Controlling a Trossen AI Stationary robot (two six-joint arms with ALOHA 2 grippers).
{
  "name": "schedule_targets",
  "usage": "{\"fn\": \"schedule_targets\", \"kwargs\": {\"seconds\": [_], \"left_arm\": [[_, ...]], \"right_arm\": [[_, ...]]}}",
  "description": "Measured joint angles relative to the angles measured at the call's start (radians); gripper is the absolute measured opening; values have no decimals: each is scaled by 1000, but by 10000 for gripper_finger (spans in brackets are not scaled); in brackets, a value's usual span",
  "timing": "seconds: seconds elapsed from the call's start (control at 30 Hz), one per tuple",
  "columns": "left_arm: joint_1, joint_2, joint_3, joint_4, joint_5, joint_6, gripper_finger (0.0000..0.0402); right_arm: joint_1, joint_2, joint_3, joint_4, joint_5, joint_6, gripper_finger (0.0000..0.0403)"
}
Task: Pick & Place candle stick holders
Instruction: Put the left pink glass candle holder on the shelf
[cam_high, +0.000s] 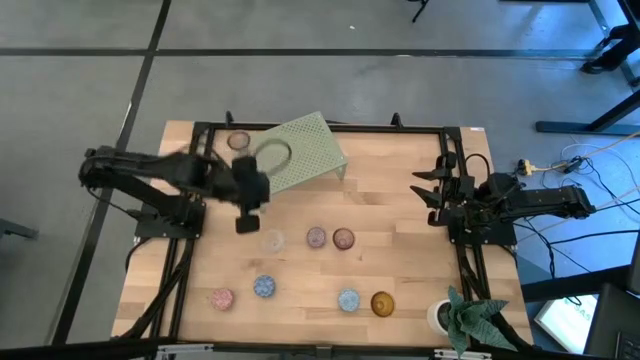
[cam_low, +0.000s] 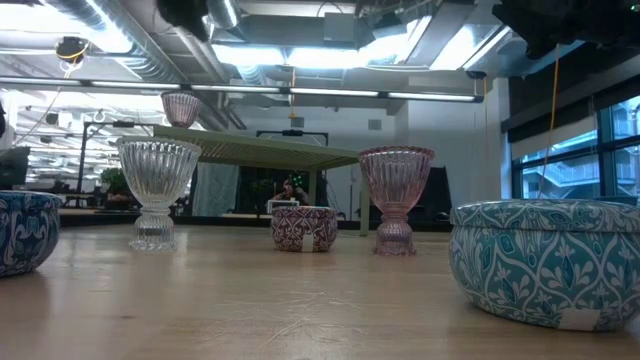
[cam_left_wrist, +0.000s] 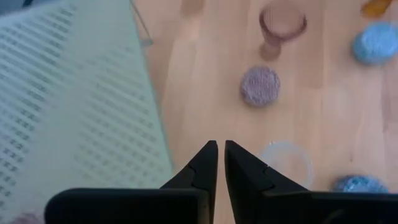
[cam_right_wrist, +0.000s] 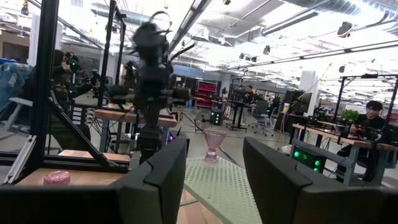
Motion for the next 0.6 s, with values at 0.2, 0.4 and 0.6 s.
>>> {"fn": "schedule_targets", "kwargs": {"seconds": [0.2,0.4,0.6], "left_arm": [[-171,44,-66,48,-156,-187,3],[-269,118,-116,47,-184,-395,5],[-290,185,-124,48,-101,-493,28]], "right_arm": [[0,0,0,3,0,-2,165],[0,0,0,2,0,-2,165],[0,0,0,3,0,-3,164]]}}
